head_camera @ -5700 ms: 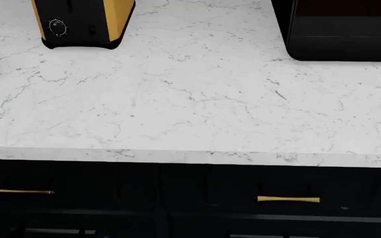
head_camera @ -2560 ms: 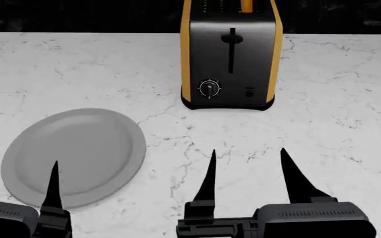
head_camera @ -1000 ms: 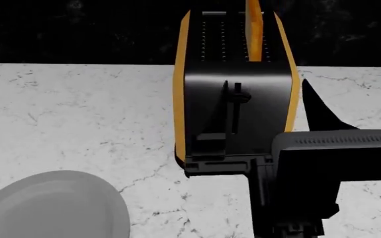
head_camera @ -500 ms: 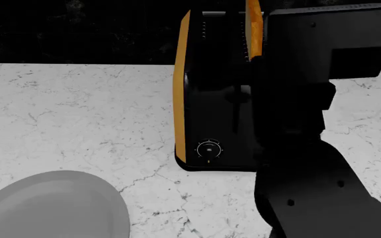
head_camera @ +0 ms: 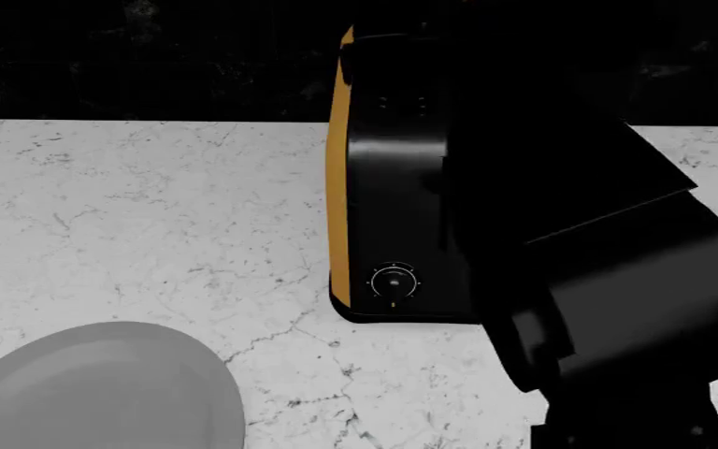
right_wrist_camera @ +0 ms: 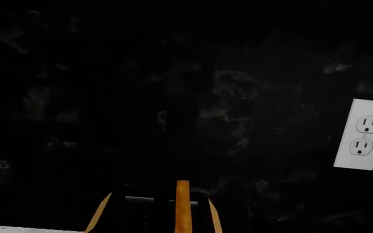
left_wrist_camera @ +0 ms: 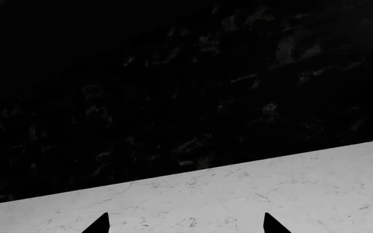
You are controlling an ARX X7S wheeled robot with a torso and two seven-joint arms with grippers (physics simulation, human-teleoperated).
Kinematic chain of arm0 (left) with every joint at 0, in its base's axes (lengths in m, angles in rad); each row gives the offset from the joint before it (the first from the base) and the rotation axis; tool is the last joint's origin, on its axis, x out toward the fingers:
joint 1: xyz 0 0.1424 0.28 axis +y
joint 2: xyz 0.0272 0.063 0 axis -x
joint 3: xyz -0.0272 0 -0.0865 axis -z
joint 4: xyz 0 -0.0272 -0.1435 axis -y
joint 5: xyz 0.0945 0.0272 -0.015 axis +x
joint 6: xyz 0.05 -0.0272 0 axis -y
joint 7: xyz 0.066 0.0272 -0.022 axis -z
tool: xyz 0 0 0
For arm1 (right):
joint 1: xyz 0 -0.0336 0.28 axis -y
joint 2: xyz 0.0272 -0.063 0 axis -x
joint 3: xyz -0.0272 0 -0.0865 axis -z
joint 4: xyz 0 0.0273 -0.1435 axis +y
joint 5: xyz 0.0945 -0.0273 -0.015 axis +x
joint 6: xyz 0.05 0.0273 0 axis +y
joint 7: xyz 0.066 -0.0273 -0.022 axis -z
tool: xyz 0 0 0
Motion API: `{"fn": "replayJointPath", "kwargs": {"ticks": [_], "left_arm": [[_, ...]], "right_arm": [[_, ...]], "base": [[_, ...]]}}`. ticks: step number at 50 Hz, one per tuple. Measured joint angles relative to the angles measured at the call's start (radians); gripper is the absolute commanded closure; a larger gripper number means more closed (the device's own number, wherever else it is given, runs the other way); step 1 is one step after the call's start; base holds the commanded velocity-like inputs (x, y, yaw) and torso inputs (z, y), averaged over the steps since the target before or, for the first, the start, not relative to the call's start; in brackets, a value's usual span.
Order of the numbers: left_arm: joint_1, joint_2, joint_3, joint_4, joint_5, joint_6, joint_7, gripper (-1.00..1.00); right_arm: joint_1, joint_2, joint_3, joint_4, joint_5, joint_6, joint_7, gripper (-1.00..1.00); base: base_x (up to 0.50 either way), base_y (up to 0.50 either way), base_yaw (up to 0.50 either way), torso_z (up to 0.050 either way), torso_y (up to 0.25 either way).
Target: Place the toasted item on a plate.
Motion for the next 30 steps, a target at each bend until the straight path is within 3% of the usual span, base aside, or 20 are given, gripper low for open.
{"fn": "replayJointPath", "kwargs": {"ticks": [30], "left_arm": [[-0.007,-0.072,0.068,-0.005,-0.003,0.06,-0.072,-1.0]], "right_arm": [[0.087,-0.025,-0.064,0.341,-0.039,-0.081,-0.019,-1.0]], "base": [[0.0,0.0,0.0,0.0,0.0]]}}
